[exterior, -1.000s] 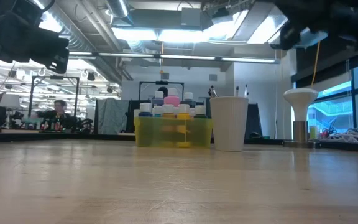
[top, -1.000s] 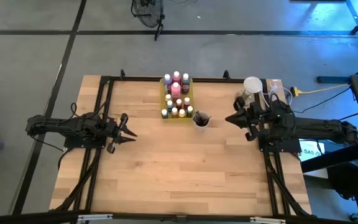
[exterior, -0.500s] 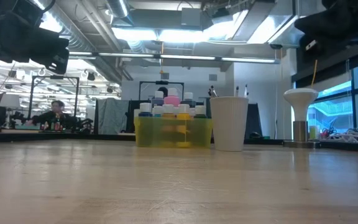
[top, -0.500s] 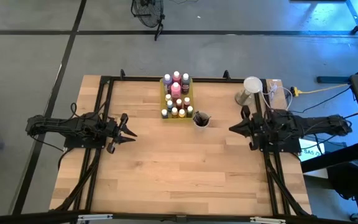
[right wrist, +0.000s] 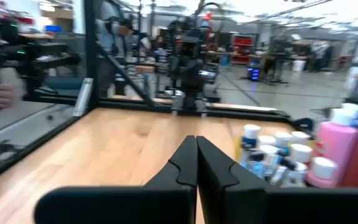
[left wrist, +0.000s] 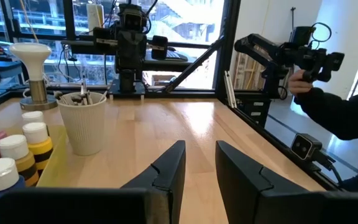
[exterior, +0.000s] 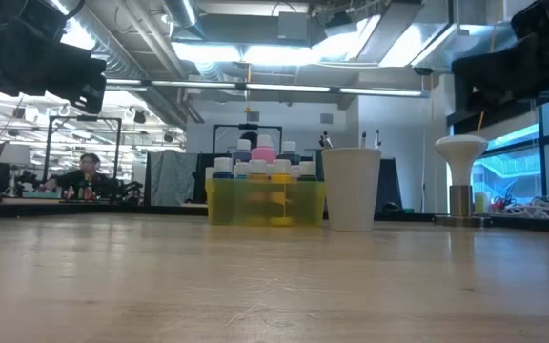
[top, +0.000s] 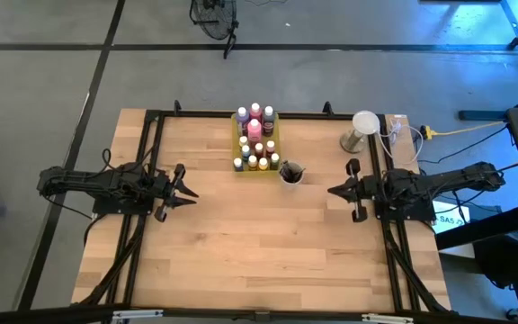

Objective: Pick & Place Paint Supplies
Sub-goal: Return to Home Position

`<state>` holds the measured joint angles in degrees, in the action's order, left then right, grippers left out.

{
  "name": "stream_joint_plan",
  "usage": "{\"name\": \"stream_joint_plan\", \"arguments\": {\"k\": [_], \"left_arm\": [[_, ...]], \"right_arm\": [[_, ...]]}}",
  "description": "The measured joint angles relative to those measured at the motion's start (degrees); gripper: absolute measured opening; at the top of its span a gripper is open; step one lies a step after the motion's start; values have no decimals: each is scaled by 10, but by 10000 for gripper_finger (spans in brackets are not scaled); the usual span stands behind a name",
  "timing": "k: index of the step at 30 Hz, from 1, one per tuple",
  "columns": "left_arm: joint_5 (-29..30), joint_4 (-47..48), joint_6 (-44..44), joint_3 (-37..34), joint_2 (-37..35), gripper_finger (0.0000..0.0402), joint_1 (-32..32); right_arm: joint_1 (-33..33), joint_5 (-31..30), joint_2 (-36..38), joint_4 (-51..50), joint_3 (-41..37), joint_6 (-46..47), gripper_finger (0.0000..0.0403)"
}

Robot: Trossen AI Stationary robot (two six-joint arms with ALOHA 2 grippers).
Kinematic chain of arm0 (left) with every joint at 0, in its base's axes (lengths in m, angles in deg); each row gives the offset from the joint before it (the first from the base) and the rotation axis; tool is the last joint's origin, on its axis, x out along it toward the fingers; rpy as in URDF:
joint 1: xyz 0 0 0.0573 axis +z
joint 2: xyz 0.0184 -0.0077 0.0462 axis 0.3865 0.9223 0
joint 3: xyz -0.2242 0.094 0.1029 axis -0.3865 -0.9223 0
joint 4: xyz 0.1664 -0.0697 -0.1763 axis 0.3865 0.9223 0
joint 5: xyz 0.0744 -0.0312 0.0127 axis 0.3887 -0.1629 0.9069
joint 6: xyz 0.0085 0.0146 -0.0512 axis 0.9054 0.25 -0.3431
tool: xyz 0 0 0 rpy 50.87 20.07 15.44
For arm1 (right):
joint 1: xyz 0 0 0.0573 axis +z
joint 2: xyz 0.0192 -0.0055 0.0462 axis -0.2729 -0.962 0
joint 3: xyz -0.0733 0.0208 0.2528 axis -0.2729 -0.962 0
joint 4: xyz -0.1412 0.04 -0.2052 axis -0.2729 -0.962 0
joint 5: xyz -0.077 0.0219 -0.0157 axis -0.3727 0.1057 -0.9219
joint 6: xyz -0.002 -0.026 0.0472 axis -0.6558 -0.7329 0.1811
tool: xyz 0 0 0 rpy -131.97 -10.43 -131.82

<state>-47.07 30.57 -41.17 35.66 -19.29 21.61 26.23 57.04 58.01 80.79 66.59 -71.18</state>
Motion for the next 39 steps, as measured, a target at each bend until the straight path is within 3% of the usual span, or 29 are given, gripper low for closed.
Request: {"name": "stream_joint_plan", "arguments": {"k": [10, 18, 32, 39], "left_arm": [[0, 0, -30, 0, 0, 84, 0], [0, 0, 0, 0, 0, 84, 0], [1, 0, -6, 0, 0, 83, 0], [1, 0, 83, 0, 0, 84, 0]], "right_arm": [[-3, -68, 0, -4, 0, -26, 0], [-3, -123, 0, -26, 0, -26, 0], [-25, -124, -3, -51, 1, -23, 0], [-25, -144, -5, -71, 1, -21, 0]]}}
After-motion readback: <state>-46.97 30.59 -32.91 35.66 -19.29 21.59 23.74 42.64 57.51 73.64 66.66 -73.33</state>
